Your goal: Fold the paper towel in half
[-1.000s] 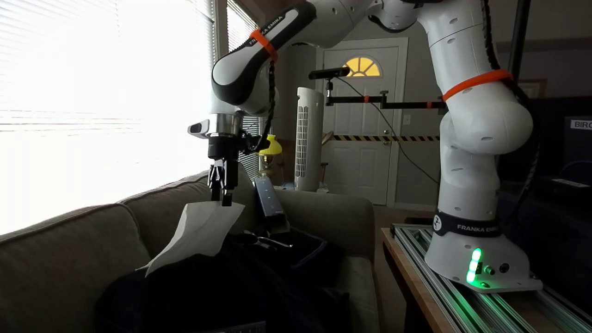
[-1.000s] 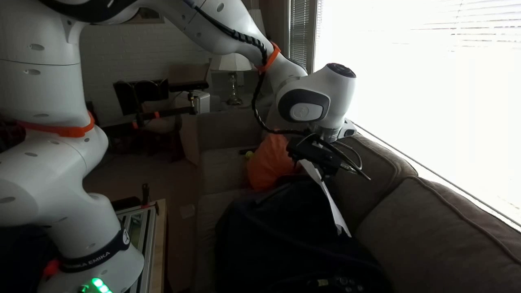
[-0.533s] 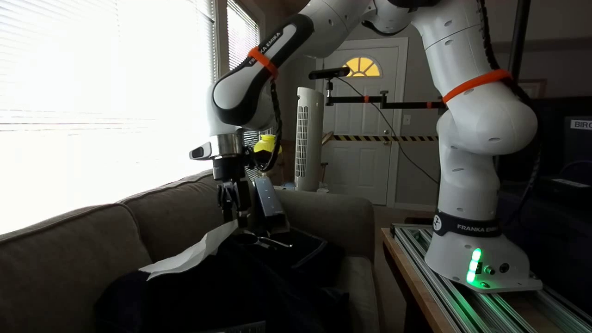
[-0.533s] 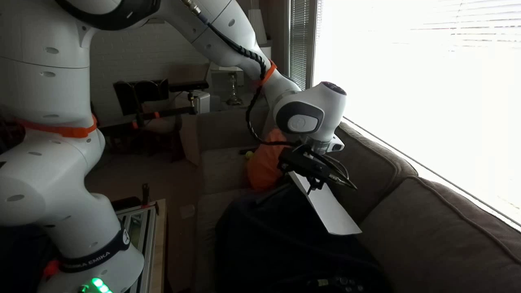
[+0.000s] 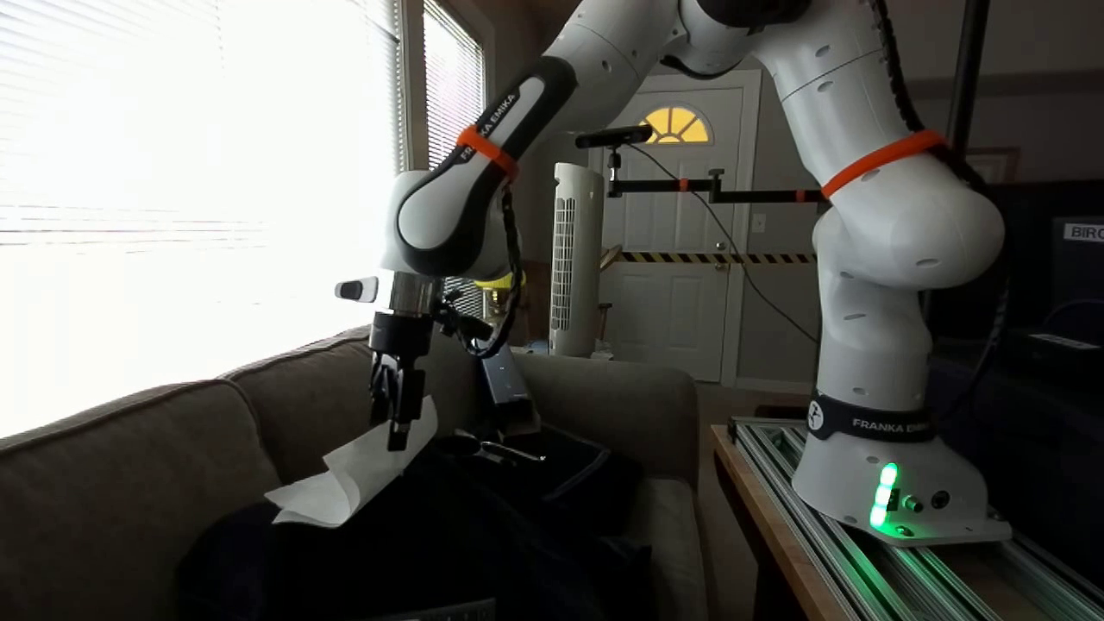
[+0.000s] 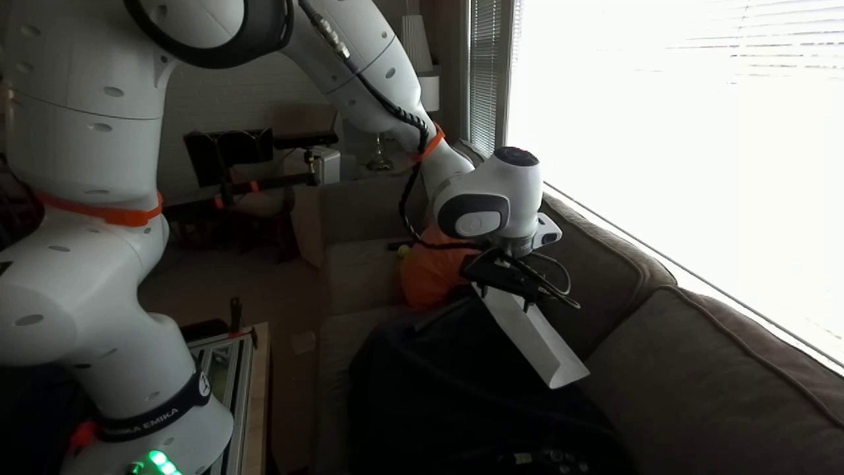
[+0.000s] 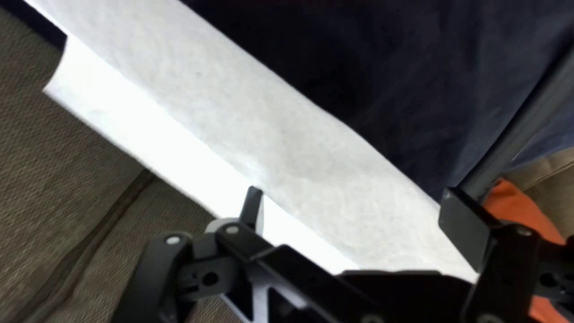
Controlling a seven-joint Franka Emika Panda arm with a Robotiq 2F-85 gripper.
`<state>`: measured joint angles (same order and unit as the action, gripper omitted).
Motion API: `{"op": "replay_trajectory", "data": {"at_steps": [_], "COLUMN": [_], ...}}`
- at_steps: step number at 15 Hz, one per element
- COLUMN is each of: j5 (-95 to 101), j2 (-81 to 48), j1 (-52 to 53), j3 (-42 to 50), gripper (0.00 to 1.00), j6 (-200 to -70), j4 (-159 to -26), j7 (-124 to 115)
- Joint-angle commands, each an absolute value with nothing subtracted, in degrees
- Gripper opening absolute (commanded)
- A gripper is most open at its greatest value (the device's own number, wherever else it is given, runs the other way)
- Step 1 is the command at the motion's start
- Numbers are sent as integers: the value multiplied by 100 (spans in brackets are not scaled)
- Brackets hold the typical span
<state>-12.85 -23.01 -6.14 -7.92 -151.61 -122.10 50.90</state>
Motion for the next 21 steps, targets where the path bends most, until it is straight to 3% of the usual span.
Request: {"op": "replay_trajectory", "data": {"at_steps": [1,2,3,5,6,7,8,10,12,16,18,21], "j5": [-1332,-1072,-1190,-988,-874,-799,-847,-680,-462,165,421,347], "j2": [-2651,-2535,-2749,-2527,-2867,-2528,-2852,-2555,-2906,-2766,-2547,-2172], "j1": [-662,-644,-723,-814,-660,-719,-736,-796,-611,-521,-595,-1374], "j3": [-948,-872,-1050,-1080,-986,-980,-1073,-1073,-876,-604,-597,-1454], "gripper": [100,100,100,100,100,100,100,100,100,100,100,100], "j6": [-16537,-15580,-17113,-15554,-17348,-15604,-17457,-16089,-17681,-18234,-17665,-16712], "j4": [-12264,-12271,-12352,-12361,-12405,-12405,-12496,-12519,-12512,-12718,-12838,-13027], "j7": [4929,4661,4870,4555,4581,4352,4436,4169,3999,3413,3167,3400]}}
